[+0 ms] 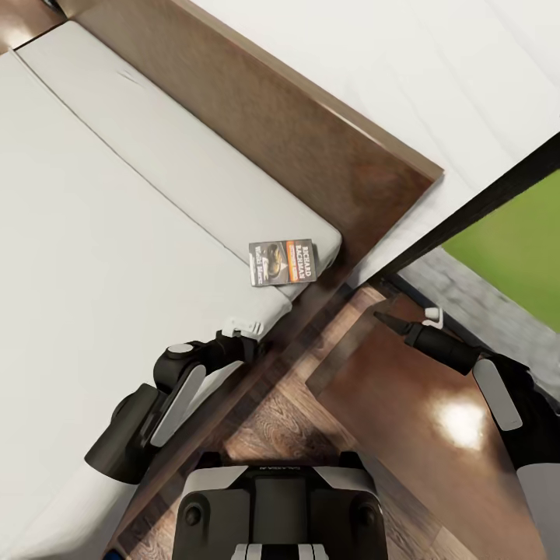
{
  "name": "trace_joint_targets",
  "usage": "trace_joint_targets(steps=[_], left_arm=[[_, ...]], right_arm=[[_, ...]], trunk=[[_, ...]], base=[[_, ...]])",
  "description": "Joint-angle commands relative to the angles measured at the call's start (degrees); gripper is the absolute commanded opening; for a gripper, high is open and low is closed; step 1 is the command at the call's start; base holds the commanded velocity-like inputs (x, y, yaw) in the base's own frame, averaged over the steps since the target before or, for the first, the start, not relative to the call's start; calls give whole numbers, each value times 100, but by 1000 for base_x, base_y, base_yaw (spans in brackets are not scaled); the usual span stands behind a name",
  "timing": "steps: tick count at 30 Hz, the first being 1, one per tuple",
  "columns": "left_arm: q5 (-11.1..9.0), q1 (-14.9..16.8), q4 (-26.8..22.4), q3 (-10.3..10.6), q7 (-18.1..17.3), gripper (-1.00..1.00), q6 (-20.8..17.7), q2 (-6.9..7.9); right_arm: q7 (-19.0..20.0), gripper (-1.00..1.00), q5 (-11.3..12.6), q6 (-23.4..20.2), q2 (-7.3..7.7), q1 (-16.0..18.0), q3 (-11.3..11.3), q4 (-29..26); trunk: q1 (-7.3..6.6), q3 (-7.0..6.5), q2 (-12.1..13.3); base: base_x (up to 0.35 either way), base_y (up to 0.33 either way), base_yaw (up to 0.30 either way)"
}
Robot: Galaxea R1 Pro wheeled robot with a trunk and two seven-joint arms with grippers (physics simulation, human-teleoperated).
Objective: In the bedroom, move the book from the bed onto either nightstand, and place the two sandals side by side next to the bed.
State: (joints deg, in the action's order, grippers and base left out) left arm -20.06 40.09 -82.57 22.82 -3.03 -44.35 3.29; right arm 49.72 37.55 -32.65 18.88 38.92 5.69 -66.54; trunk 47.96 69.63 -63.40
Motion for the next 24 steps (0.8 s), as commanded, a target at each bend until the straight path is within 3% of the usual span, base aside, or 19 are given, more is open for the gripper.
trace_joint_targets(steps=[1,13,24], left_arm=[[21,2,-5,3,-23,100,-21,2],[23,2,-5,3,-23,100,-21,-2],[25,1,-5,3,-23,100,-21,10]], right_arm=[[3,100,33,-41,1,2,3,1],[5,100,48,-40,1,2,3,0],[-44,100,552,-24,-1,2,-9,43]], trunk=[[0,2,-2],[0,2,-2],[0,2,-2]], base=[[-19,0,0],[-3,0,0],[0,0,0]])
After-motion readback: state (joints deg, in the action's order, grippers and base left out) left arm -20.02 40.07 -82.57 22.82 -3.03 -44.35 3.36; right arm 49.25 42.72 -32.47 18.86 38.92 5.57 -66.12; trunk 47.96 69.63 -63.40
